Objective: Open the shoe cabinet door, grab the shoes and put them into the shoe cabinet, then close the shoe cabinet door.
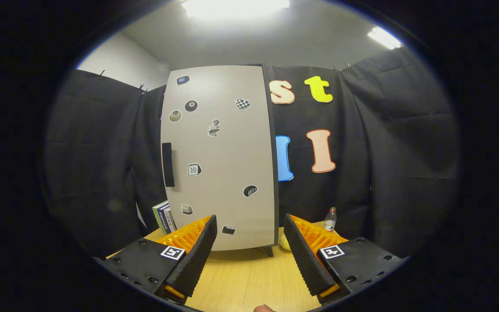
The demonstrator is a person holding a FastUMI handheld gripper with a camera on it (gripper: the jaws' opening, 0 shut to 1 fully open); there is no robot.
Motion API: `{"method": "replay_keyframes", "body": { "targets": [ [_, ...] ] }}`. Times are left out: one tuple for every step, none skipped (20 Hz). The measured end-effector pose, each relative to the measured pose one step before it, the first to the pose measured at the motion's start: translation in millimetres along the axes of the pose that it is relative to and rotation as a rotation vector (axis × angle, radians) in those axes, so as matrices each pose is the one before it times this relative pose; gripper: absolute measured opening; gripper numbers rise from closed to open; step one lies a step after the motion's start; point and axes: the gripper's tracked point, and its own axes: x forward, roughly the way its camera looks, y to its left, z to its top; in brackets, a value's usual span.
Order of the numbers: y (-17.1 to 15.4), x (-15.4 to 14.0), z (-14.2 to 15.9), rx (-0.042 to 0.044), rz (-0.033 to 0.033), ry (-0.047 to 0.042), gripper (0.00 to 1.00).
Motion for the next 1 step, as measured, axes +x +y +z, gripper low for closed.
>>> {"method": "replay_keyframes", "body": {
  "targets": [
    [-0.66,0.04,-0.08,-0.00177,0.00384,-0.00208,0.97]
  ]
}}
